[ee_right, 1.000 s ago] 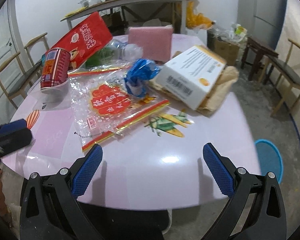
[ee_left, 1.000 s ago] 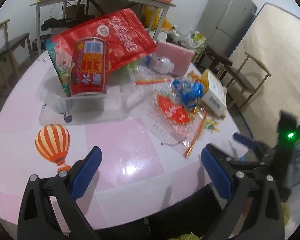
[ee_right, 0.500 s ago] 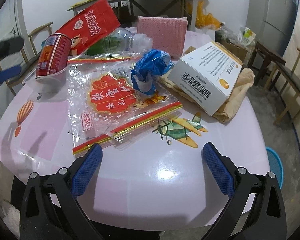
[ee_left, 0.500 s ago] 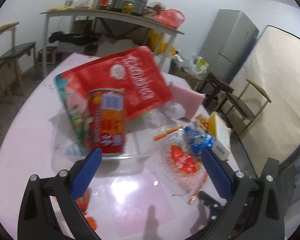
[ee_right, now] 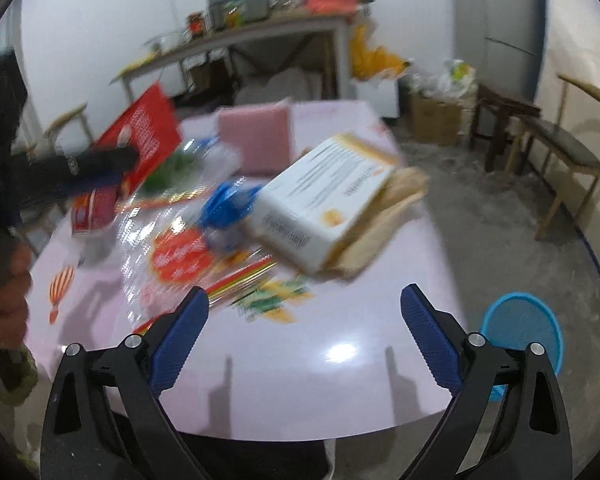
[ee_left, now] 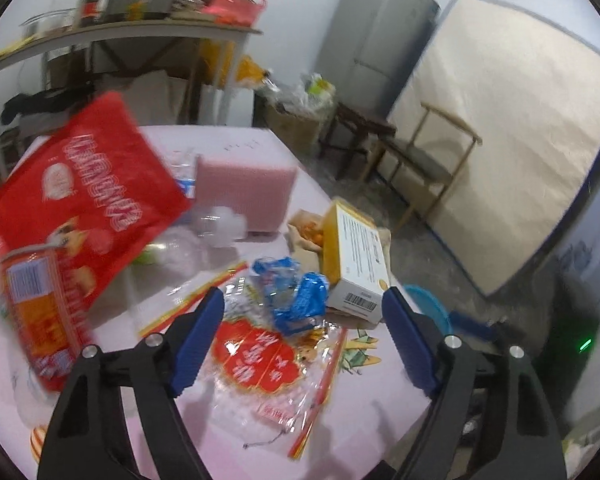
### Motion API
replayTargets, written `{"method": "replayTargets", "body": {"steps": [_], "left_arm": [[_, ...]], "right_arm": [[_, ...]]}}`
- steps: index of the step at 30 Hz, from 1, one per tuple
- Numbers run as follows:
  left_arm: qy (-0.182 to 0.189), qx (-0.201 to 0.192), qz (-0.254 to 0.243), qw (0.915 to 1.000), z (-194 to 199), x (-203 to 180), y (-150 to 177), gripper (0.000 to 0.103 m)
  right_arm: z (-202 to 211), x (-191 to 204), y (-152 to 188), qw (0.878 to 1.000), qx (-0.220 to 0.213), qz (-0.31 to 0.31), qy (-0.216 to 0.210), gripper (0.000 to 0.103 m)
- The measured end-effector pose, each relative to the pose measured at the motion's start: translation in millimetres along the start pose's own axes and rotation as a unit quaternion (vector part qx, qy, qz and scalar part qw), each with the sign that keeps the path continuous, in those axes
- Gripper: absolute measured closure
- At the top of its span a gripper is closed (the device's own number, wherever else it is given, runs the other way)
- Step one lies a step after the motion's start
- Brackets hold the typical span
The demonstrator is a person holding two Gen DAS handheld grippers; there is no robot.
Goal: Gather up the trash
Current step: 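Grasp the blue plastic wrapper with the left tool while the right tool grasps the white medicine box, then carry the wrapper and box to the blue wastebasket and release both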
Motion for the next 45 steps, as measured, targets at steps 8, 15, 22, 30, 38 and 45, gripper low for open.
{"method": "replayTargets", "body": {"steps": [8,15,22,30,38,45], "left_arm": [[-0.039,0.07,-0.031,0.9963,-58,-18,-2,0.051],[-0.05,0.089,-0.023,0.9945,-75,-16,4,0.068],[-0.046,0.08,-0.01,0.9957,-72,-13,7,0.075],[-0.027,0.072,0.019,0.9968,-64,2,13,0.08],[-0.012,0.068,0.03,0.9971,-61,3,14,0.08],[0.0,0.065,0.046,0.9968,-58,8,13,0.081]], "right_arm": [[0,-39,-33,0.992,-0.036,-0.098,-0.076,0.022],[-23,-44,-62,0.981,0.009,-0.146,-0.13,0.022],[-52,-41,-71,0.977,0.057,-0.18,-0.099,0.02],[-81,-45,-69,0.976,0.098,-0.192,-0.044,0.019],[-101,-39,-74,0.975,0.122,-0.187,-0.011,0.016],[-105,-36,-70,0.976,0.128,-0.178,0.004,0.021]]}}
Point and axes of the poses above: each gripper's, at about its wrist camera, not at the fingertips, and z roughly against the way its jaws point, x to its left, y to its underside, the point moved 4 cm from there along -z, roughly the way its jaws point, and after that the axes turned 14 degrees about -y, right-handed, at the moved point
